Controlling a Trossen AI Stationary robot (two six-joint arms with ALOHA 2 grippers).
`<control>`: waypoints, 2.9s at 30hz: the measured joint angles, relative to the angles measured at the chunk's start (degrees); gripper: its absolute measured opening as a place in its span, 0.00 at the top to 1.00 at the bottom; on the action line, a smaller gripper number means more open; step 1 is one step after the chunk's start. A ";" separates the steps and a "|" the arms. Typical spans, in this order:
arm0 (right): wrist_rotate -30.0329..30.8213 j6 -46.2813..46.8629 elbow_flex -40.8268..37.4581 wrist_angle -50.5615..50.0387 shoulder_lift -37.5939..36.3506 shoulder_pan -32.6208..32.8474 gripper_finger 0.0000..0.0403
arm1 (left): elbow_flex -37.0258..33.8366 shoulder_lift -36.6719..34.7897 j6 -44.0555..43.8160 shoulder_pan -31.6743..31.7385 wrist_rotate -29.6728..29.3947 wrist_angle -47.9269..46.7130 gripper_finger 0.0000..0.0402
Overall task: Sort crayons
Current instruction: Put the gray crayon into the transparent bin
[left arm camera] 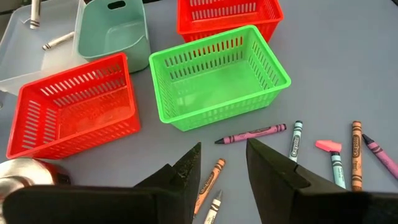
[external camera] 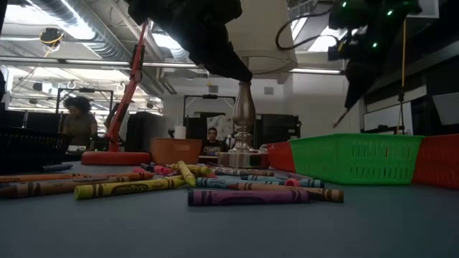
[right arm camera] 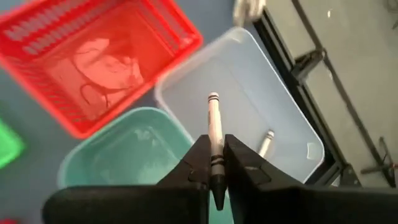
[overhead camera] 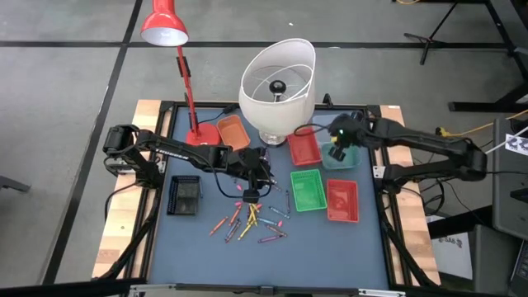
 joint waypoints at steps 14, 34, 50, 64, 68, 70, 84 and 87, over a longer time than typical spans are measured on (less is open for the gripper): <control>-9.18 -3.36 -0.02 3.52 6.24 -20.60 0.94 | 0.00 0.00 0.01 0.00 0.02 -0.02 0.72; -10.56 -3.30 -0.02 4.39 15.65 -24.96 0.94 | 0.00 0.00 0.01 -0.01 0.02 -0.02 0.72; -10.58 -3.26 -0.02 4.35 15.67 -24.92 0.83 | 0.00 0.04 -1.50 4.54 -1.50 -6.54 0.72; -10.60 -3.26 -0.02 4.29 15.67 -24.92 0.66 | -5.98 0.07 -4.58 10.66 -1.44 -12.19 0.72; -10.60 -3.26 -0.02 4.29 15.67 -24.92 0.66 | -9.84 0.09 -4.51 11.14 -1.05 -9.68 0.72; -10.60 -3.26 -0.02 4.30 15.67 -24.92 0.66 | -12.01 0.09 -4.51 11.11 -1.01 -7.74 0.72; -10.65 -3.24 -0.02 4.28 15.67 -24.91 0.66 | -21.25 0.15 -4.43 11.09 2.44 5.31 0.72; -10.65 -3.24 -0.02 4.28 15.67 -24.90 0.66 | -22.55 0.16 -4.05 11.09 3.58 7.36 0.72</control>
